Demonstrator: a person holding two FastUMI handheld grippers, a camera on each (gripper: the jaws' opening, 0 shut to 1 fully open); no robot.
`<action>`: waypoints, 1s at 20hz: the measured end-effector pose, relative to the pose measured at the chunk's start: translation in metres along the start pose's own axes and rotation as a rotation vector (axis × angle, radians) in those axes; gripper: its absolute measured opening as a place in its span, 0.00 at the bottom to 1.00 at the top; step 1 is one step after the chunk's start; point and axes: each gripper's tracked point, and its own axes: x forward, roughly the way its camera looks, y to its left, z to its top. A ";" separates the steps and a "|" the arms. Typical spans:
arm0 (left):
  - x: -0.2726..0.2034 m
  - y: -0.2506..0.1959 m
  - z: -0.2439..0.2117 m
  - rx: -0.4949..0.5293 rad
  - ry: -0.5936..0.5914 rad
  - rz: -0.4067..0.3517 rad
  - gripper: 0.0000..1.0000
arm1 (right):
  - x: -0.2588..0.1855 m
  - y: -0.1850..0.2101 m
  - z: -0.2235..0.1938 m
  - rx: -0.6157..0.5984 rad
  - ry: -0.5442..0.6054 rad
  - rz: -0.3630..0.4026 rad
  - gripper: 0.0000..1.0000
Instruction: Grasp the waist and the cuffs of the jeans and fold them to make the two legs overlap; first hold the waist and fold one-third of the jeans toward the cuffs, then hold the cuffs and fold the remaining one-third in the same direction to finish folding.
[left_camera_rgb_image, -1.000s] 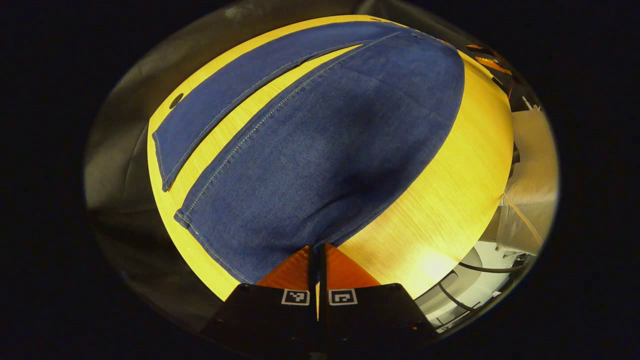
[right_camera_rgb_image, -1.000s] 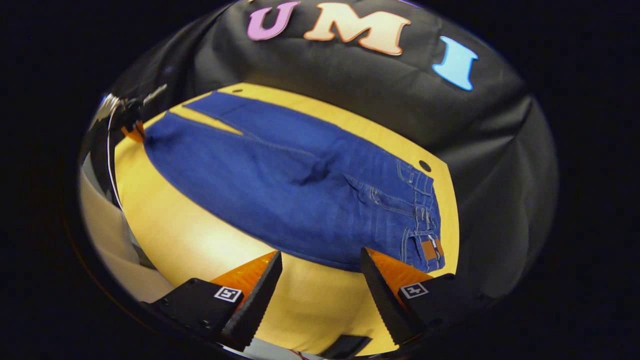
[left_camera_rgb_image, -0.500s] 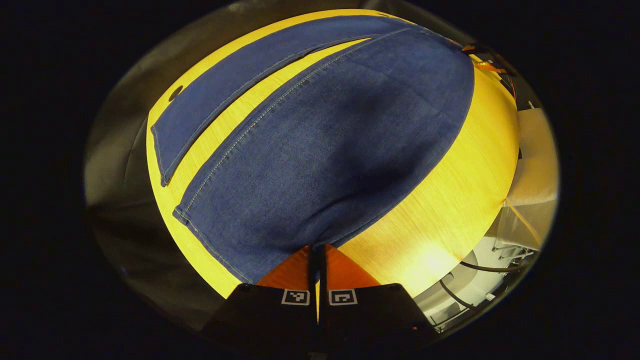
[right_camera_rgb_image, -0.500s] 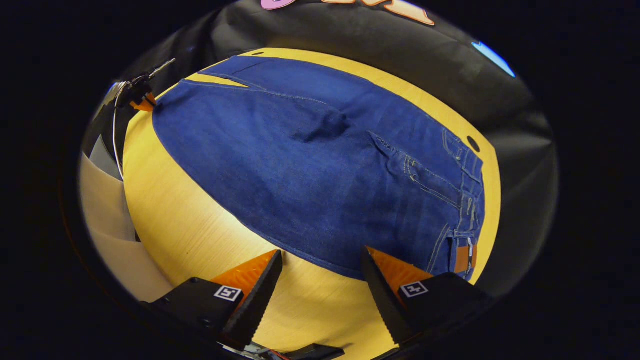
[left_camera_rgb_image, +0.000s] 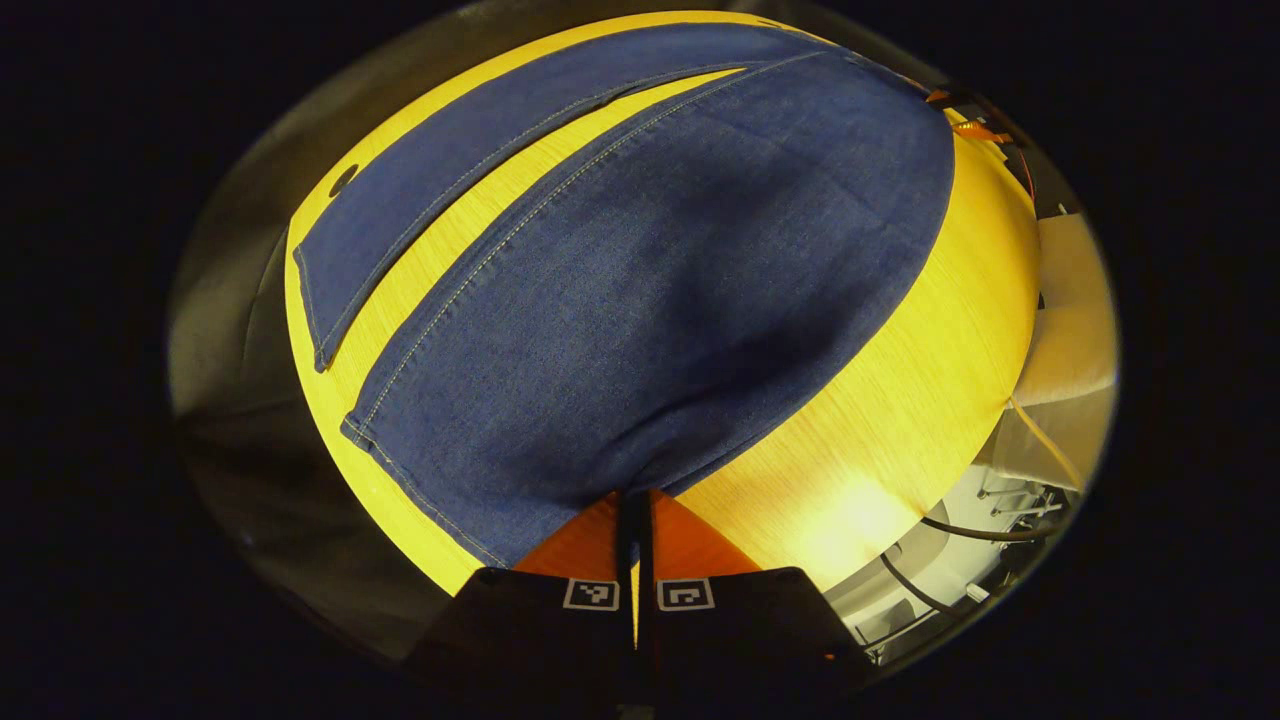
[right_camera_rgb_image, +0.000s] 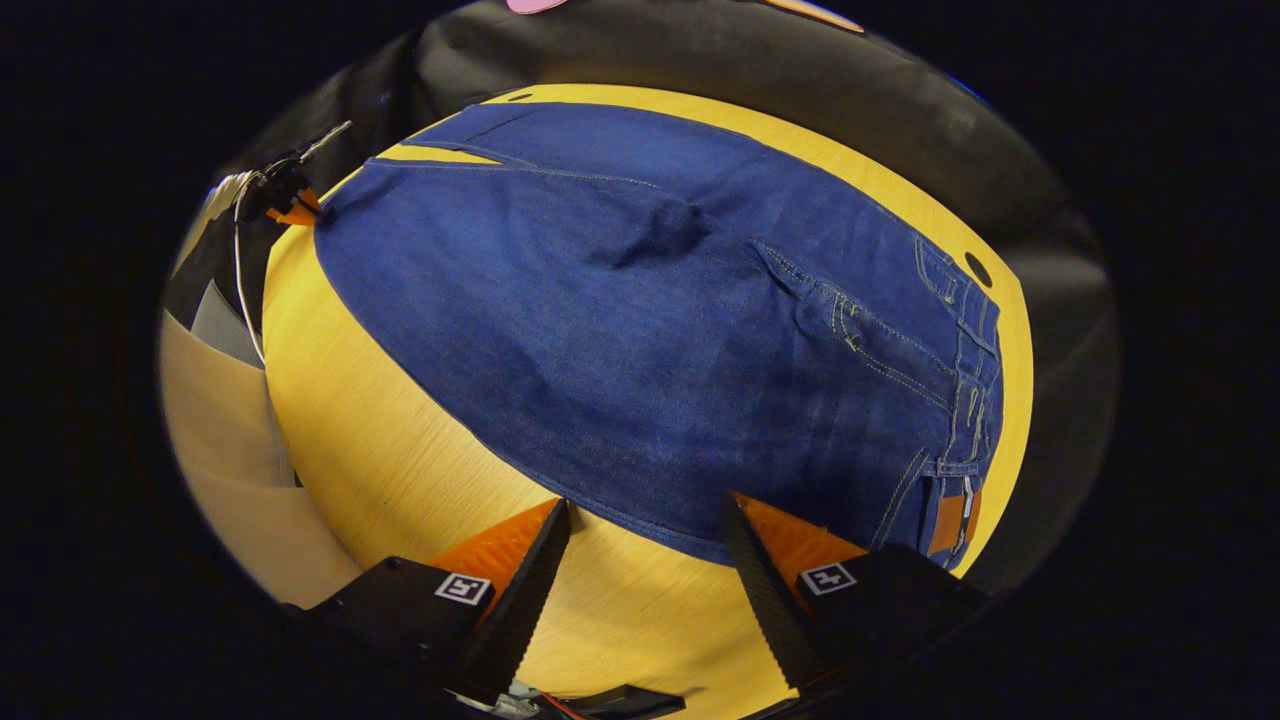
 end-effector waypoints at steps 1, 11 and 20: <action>0.000 0.000 0.000 0.000 0.001 0.000 0.00 | 0.005 -0.002 0.001 0.007 0.003 -0.004 0.92; -0.001 0.000 0.000 -0.029 -0.004 0.015 0.00 | -0.003 -0.023 0.020 -0.021 -0.045 -0.002 0.09; -0.002 0.002 0.001 -0.185 -0.098 0.140 0.00 | -0.006 -0.029 0.016 0.267 -0.187 -0.150 0.03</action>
